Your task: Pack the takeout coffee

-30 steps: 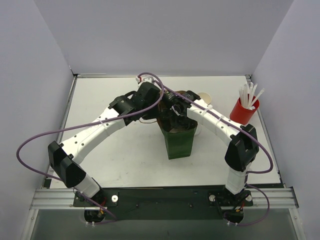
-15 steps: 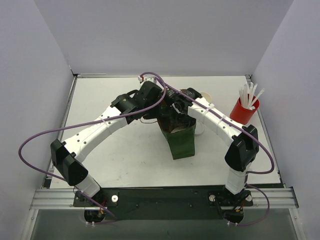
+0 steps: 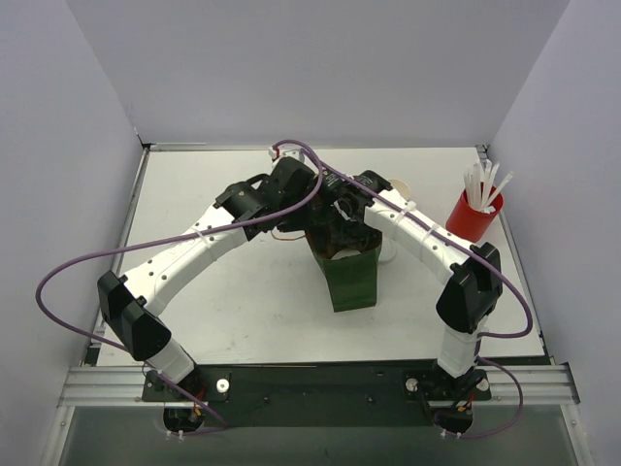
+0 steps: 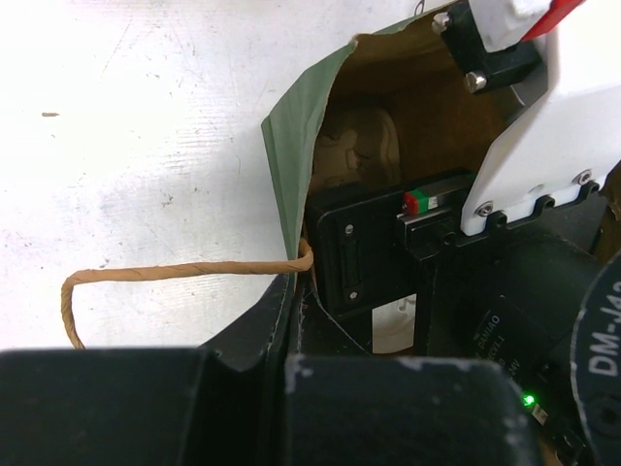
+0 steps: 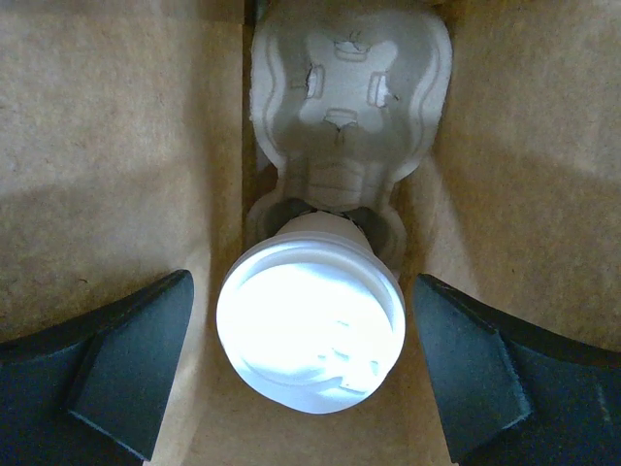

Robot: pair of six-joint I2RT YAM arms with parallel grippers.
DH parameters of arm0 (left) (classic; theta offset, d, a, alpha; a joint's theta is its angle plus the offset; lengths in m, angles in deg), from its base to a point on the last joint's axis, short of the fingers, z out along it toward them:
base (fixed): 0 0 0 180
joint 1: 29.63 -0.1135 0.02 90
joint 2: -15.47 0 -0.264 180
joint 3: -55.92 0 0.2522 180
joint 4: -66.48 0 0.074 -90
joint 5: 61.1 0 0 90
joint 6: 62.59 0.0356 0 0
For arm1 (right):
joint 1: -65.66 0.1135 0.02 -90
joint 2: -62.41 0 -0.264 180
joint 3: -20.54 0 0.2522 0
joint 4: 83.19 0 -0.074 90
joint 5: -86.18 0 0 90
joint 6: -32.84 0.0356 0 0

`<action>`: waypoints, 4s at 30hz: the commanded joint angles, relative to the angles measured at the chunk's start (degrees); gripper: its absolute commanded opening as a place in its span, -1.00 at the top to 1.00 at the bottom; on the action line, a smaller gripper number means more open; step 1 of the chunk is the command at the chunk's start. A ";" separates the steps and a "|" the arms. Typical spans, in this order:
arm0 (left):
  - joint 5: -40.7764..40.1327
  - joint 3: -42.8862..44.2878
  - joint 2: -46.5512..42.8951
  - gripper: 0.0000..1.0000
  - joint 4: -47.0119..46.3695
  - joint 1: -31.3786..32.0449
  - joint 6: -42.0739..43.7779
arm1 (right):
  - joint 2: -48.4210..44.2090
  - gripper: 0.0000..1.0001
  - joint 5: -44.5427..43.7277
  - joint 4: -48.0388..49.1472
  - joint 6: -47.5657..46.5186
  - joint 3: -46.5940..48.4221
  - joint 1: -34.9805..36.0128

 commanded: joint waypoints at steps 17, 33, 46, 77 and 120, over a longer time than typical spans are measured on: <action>-0.90 5.79 0.78 1.00 5.03 0.56 3.42 | -4.87 -0.80 -2.31 -2.32 1.61 6.44 0.26; -1.07 4.39 0.26 1.00 4.59 0.56 3.07 | -7.68 -0.80 -0.55 -2.32 2.40 9.08 0.26; -2.22 4.21 -0.36 1.00 4.85 0.39 2.81 | -10.75 -0.80 -1.08 -2.23 2.67 10.13 0.26; -3.80 3.07 -2.12 1.00 5.56 -0.76 3.07 | -20.86 -0.80 -5.73 1.72 3.90 8.29 -1.15; 16.67 -5.28 -11.61 -0.15 -11.23 -11.13 14.06 | -18.58 -0.51 -16.54 11.92 -3.40 -5.08 -35.16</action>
